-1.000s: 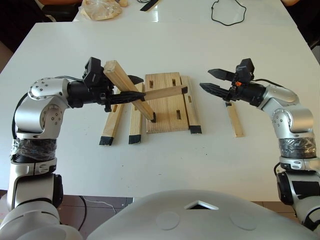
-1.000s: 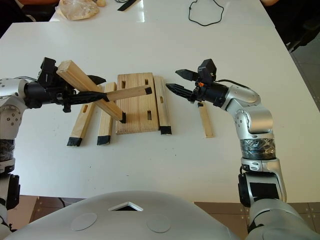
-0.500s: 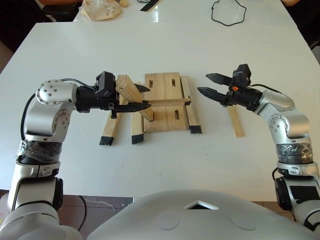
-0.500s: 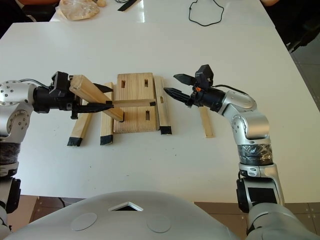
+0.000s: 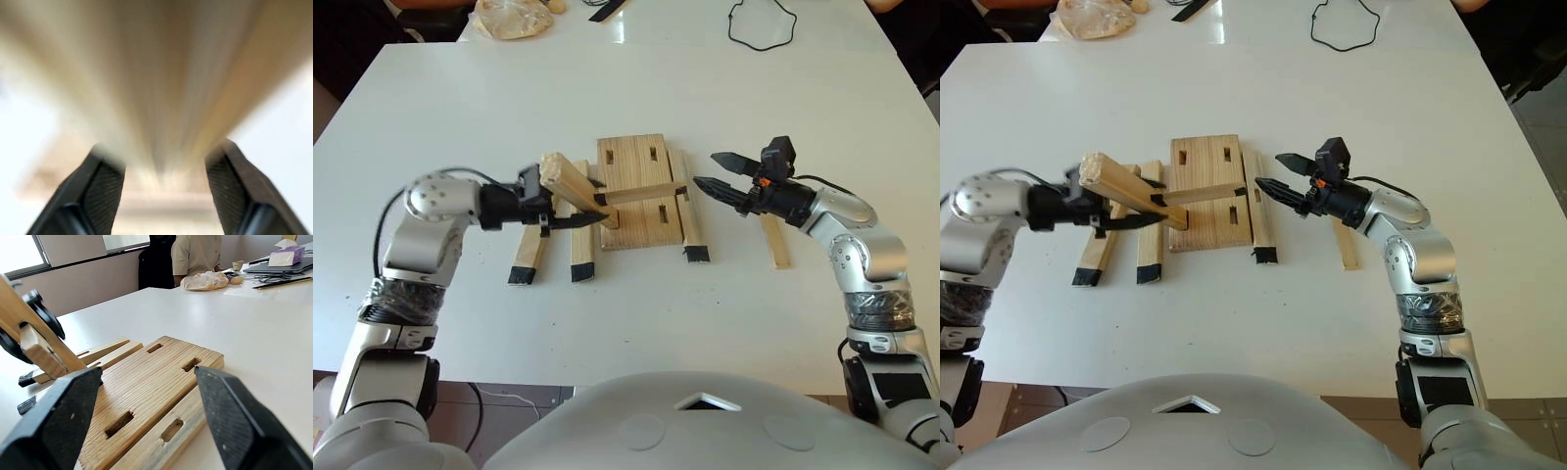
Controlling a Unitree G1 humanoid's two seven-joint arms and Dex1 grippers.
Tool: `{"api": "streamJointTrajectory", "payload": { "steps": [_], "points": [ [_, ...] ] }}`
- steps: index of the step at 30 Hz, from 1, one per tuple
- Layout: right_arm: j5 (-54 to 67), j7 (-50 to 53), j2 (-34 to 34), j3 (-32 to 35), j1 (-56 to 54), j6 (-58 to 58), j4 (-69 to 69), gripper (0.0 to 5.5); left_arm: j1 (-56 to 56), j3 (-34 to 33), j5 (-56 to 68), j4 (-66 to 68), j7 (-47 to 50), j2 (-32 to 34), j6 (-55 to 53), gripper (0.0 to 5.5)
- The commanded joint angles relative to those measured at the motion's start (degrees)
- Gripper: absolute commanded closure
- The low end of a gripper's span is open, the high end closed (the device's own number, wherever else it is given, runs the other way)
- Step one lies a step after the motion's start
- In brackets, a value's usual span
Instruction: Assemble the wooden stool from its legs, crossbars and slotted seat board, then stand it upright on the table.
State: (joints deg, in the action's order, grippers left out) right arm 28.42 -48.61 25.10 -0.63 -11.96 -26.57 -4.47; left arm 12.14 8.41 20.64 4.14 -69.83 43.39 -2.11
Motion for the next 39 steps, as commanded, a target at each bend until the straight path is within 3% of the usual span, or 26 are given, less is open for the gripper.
{"api": "streamJointTrajectory", "payload": {
  "steps": [1,6,9,12,16,22,38,39],
  "points": [
    [-0.6,2.0,-0.3,1.7,1.8,1.3,-0.6,2.02,1.6,-3.2,-2.1,-2.9,2.1,2.0,0.5,2.25],
    [-0.2,4.2,-1.0,2.9,5.2,1.7,-2.5,2.02,-5.7,-5.5,-5.1,-3.7,-2.9,9.4,4.5,2.25],
    [-0.1,5.2,-1.4,3.3,6.5,1.8,-3.4,2.02,-9.9,-10.0,-7.3,-0.8,3.2,10.4,3.0,2.25],
    [-0.2,6.0,-1.8,3.8,7.4,2.4,-3.5,2.02,-13.5,-15.0,-6.1,-3.6,13.3,5.5,-2.5,2.25],
    [0.2,7.3,-2.6,4.8,8.1,2.6,-4.1,2.02,-19.6,-18.8,-6.1,-14.1,32.9,-6.7,-11.7,2.25],
    [0.7,7.9,-2.1,6.0,9.4,2.0,-4.5,2.02,-25.3,-20.1,-3.8,-22.3,42.3,-14.2,-21.6,2.25],
    [0.5,10.6,-4.4,5.3,14.2,2.4,-7.2,2.02,-32.0,-20.7,-1.6,-23.7,41.2,-8.8,-42.7,2.25],
    [0.5,10.7,-4.6,5.3,14.2,2.4,-7.2,2.02,-32.3,-20.6,-1.8,-23.1,41.2,-8.2,-43.4,2.43]
  ]
}}
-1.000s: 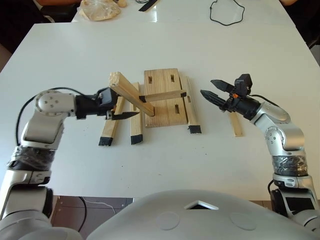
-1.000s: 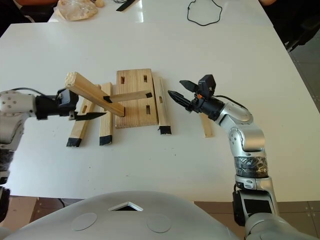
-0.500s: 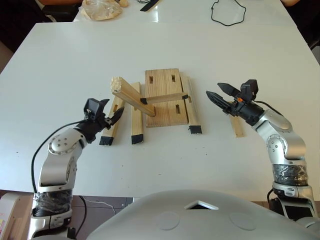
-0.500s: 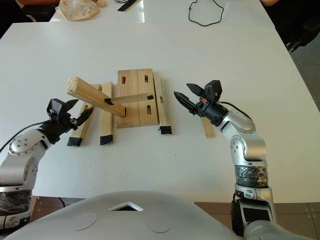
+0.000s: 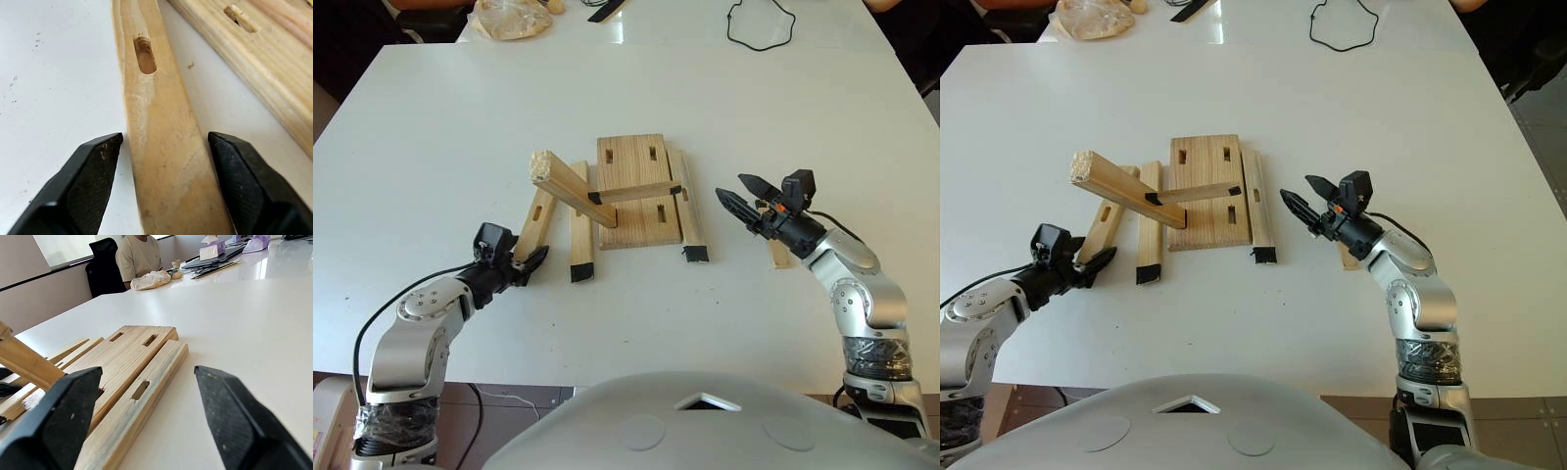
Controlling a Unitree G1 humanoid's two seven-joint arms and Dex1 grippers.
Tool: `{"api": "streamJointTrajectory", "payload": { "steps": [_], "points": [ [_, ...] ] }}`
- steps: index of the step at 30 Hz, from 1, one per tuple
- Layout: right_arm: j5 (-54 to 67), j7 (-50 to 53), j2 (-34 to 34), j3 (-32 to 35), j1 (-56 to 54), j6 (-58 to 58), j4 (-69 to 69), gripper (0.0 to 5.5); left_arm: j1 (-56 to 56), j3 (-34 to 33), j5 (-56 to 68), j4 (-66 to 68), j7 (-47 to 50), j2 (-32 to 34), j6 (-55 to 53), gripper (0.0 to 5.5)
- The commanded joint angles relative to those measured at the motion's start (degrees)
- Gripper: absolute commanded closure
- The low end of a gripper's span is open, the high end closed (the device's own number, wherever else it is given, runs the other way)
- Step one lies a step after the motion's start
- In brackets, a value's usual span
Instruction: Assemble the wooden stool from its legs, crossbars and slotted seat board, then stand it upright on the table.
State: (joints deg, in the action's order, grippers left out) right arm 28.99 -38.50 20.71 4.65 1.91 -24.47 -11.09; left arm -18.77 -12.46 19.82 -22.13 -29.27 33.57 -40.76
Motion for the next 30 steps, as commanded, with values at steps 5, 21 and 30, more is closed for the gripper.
{"api": "streamJointTrajectory", "payload": {
  "steps": [5,21,30],
  "points": [
    [0.8,3.0,-1.6,0.6,-0.1,-1.6,-0.4,2.02,-2.2,1.1,-0.8,3.4,-1.5,3.8,-5.0,3.21],
    [-28.6,22.2,3.3,-5.6,-32.0,9.7,27.1,2.02,38.1,-22.1,30.4,7.4,10.3,-10.1,-4.1,3.47],
    [26.8,3.3,-4.6,9.1,-47.9,-22.6,8.6,2.02,46.8,-18.0,53.7,0.8,-4.1,-2.1,-9.2,3.47]
  ]
}}
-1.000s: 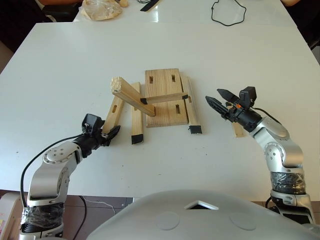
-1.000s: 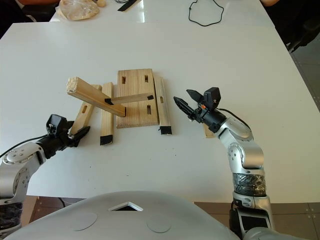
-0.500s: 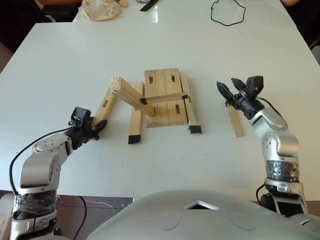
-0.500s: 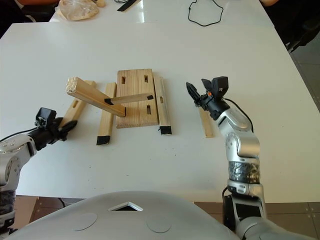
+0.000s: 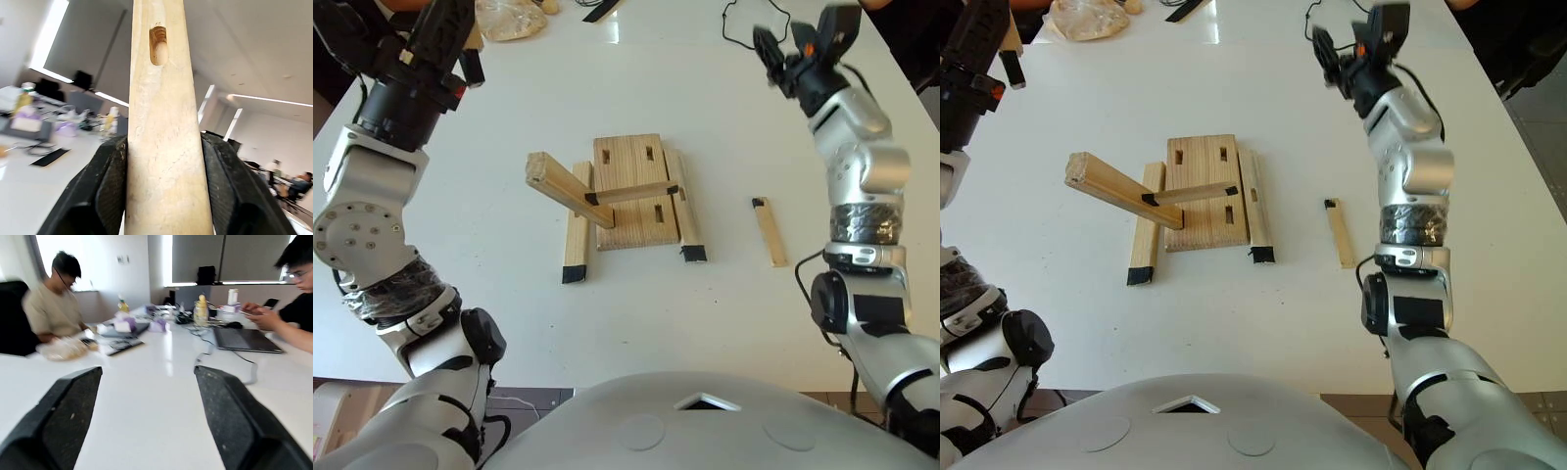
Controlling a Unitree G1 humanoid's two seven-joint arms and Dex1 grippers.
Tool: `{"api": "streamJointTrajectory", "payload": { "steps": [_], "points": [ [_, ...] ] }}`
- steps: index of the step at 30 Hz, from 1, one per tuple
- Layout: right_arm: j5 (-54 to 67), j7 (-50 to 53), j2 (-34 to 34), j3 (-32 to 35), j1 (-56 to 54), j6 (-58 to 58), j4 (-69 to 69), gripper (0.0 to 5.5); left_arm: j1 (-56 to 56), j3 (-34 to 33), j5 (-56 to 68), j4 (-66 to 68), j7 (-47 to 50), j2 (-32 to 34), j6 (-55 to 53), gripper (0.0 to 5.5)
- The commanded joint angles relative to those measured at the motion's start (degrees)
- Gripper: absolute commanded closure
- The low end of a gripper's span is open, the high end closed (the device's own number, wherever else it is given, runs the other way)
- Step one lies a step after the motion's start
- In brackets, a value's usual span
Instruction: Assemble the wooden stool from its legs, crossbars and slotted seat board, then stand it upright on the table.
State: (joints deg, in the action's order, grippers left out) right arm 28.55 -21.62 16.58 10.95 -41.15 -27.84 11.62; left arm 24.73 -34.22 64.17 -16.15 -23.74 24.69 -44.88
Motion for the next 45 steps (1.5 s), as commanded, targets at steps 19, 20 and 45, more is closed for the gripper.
{"api": "streamJointTrajectory", "payload": {
  "steps": [19,20,45],
  "points": [
    [40.9,-26.8,8.0,-1.7,-13.0,-31.4,-18.3,2.02,1.0,14.4,11.8,-9.8,-24.3,16.7,-8.1,3.47],
    [41.1,-27.1,8.0,-2.1,-12.8,-31.8,-18.6,2.02,0.5,14.8,11.2,-10.2,-24.8,16.8,-7.8,3.47],
    [41.8,-26.7,8.6,-2.3,-9.8,-30.5,-21.6,3.46,-4.0,17.9,2.8,-10.3,-29.5,18.7,-2.3,3.47]
  ]
}}
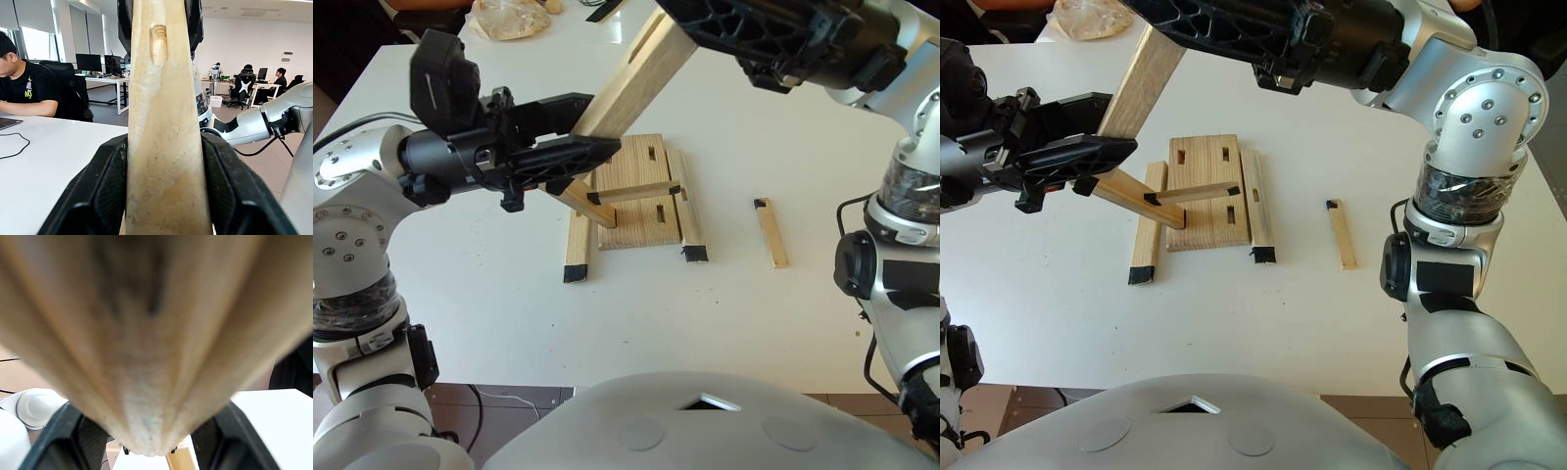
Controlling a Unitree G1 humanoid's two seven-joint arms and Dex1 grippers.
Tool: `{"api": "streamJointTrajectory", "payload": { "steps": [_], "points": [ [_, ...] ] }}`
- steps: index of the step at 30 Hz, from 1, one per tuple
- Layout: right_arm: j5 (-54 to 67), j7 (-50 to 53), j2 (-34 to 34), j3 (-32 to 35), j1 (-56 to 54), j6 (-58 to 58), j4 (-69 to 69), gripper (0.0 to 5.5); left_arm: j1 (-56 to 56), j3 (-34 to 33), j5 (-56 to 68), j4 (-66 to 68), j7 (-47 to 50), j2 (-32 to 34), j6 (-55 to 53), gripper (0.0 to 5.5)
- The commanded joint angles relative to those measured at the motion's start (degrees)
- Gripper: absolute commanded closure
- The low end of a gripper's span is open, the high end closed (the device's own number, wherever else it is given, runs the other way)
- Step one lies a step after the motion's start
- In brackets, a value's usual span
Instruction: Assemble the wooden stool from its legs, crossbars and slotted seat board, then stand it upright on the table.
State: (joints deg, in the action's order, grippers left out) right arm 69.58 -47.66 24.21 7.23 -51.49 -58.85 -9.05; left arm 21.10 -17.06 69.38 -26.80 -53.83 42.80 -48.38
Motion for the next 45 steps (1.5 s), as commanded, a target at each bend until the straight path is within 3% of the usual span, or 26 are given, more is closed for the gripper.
{"api": "streamJointTrajectory", "payload": {
  "steps": [1,4,7,15,18,22,25,28,34,38,45],
  "points": [
    [0.5,-0.9,1.2,1.3,0.7,0.6,-1.1,3.46,-0.2,0.8,-3.1,0.5,1.2,0.4,1.6,3.47],
    [-0.1,-1.4,1.5,1.1,1.0,1.2,-1.0,3.47,0.5,1.1,-4.3,0.9,2.9,-0.4,2.7,3.47],
    [-0.1,-0.3,1.2,2.0,0.0,2.2,0.2,3.49,1.7,1.1,-5.2,1.2,4.4,-0.3,3.3,2.89],
    [-5.3,2.6,3.1,5.7,-2.3,8.8,1.6,3.49,4.0,-1.0,-12.5,8.0,6.9,1.4,8.5,2.86],
    [-13.0,2.1,6.0,4.4,-0.9,13.5,3.5,3.49,3.1,-1.4,-18.1,12.5,6.9,2.7,11.4,2.86],
    [-26.3,-2.5,12.5,0.9,9.0,22.7,3.3,3.49,5.9,0.2,-26.0,20.1,10.6,2.5,14.1,2.86],
    [-35.9,-3.7,12.3,-5.2,19.0,30.7,3.2,3.49,7.1,-1.0,-29.4,20.9,22.1,-3.9,14.6,2.86],
    [-38.4,-3.7,8.9,-8.2,25.5,34.0,2.0,3.49,7.8,1.9,-37.7,19.5,41.3,-15.5,16.5,2.86],
    [-40.2,-8.3,4.9,-13.7,28.9,37.9,1.8,3.49,11.3,7.7,-52.6,20.3,64.4,-32.6,25.0,2.86],
    [-44.2,-14.3,4.1,-18.5,27.3,43.2,7.3,3.49,10.5,7.7,-58.1,26.3,70.3,-37.8,32.1,2.86],
    [-43.7,-20.8,8.0,-17.3,26.6,45.0,8.0,3.49,7.0,6.5,-58.4,28.0,71.7,-43.6,37.6,2.86]
  ]
}}
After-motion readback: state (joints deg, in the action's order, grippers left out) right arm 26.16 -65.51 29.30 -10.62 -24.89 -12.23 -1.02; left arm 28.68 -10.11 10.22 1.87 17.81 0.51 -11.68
